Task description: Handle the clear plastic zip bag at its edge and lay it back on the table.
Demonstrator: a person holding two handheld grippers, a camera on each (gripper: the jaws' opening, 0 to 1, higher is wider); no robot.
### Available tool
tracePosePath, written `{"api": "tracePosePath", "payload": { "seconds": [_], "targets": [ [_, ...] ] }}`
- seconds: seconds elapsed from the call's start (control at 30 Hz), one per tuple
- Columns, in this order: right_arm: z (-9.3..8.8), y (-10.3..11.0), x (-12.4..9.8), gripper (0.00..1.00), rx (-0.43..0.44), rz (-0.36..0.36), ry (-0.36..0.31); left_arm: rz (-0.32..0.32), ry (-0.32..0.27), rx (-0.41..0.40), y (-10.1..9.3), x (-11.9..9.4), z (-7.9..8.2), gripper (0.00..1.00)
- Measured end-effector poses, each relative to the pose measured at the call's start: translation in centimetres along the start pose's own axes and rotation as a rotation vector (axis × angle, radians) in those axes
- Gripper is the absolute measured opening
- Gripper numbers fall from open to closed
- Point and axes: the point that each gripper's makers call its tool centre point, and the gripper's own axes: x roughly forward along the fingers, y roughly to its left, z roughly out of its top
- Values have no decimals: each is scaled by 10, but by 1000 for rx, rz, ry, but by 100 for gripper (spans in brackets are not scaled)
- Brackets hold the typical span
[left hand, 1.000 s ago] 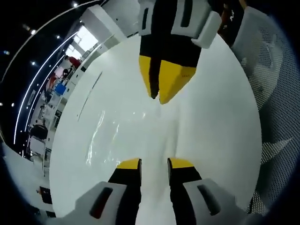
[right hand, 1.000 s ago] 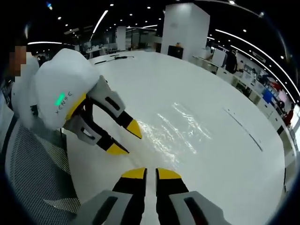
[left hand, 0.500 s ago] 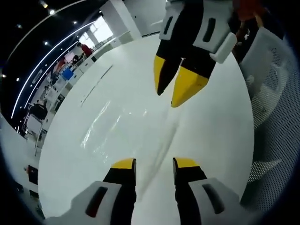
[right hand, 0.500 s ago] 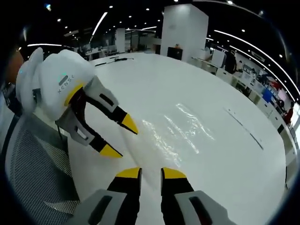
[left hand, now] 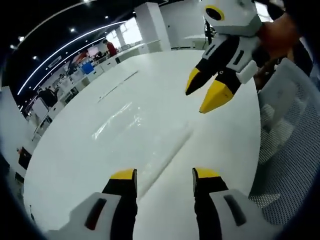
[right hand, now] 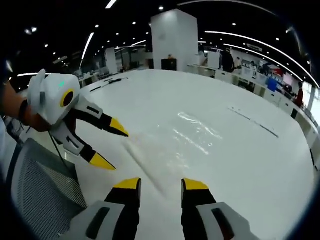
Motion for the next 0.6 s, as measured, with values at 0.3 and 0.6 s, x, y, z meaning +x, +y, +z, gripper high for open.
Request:
{"api": "tracePosePath", "payload": {
  "seconds": [0.3,0.6],
  "targets": [
    [-4,-5,-17,46,90,-21,-54,30,-61,-193,8,-23,-5,58],
    [-22,-15,-35,62,124,-61,-69,45,-108,-299,16,-38,-12,70]
  ]
}}
